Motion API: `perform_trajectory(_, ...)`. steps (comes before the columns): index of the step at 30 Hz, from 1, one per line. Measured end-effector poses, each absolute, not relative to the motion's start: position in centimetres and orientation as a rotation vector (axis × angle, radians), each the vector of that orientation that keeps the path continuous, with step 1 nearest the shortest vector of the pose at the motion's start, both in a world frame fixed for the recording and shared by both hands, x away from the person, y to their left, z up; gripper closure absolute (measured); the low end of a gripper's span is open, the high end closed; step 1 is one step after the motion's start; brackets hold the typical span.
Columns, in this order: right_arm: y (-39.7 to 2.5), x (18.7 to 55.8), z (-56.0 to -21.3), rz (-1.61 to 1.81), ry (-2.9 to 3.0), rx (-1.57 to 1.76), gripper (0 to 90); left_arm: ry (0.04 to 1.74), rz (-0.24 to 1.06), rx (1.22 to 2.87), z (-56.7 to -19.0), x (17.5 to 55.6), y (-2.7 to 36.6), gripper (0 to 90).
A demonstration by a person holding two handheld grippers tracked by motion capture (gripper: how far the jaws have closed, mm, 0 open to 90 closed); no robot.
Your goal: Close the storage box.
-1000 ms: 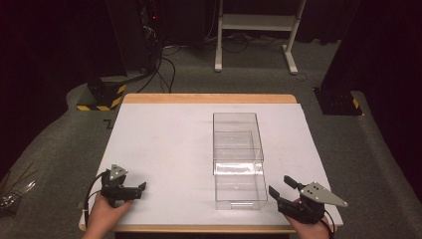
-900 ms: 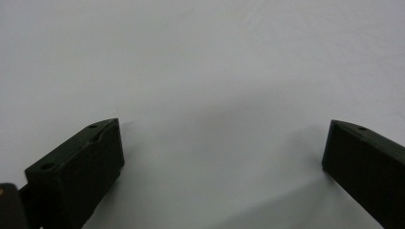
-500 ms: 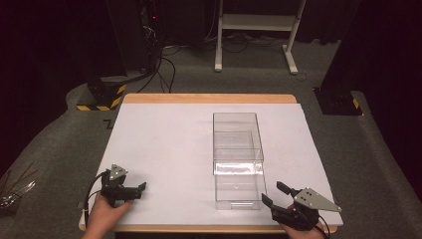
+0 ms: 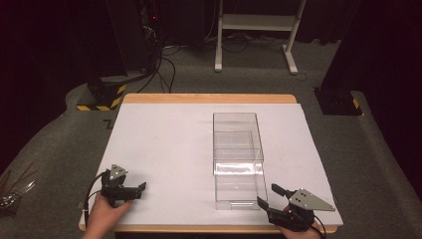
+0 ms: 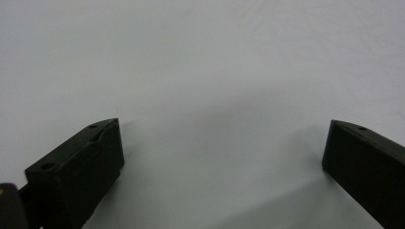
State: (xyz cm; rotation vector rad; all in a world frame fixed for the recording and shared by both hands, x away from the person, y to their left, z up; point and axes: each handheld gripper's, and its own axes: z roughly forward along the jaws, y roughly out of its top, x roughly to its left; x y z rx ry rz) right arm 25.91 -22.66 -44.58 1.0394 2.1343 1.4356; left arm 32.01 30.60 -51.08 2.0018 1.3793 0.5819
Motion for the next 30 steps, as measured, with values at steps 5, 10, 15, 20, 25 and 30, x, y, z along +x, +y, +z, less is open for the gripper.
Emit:
perform_trajectory(5,-22.5,26.0,-44.7,1.439,2.123,1.034,32.1,1.379,0.582,2.002,-51.1,32.0,30.6,0.5)
perform_trajectory(10,-22.3,26.2,-44.7,1.427,2.106,1.035,32.1,1.379,0.582,2.002,-51.1,32.0,30.6,0.5)
perform_trajectory(15,-22.3,26.5,-44.7,1.426,2.097,1.043,32.2,1.379,0.582,2.002,-51.1,32.0,30.6,0.5)
perform_trajectory(20,-22.4,26.3,-45.1,1.411,2.123,1.033,32.3,1.379,0.582,2.002,-51.1,32.0,30.6,0.5)
perform_trajectory(25,-22.4,26.5,-45.6,1.397,2.157,1.027,31.5,1.379,0.582,2.002,-51.1,32.0,30.6,0.5)
perform_trajectory(30,-22.4,26.5,-45.6,1.394,2.162,1.019,31.6,1.379,0.582,2.002,-51.1,32.0,30.6,0.5)
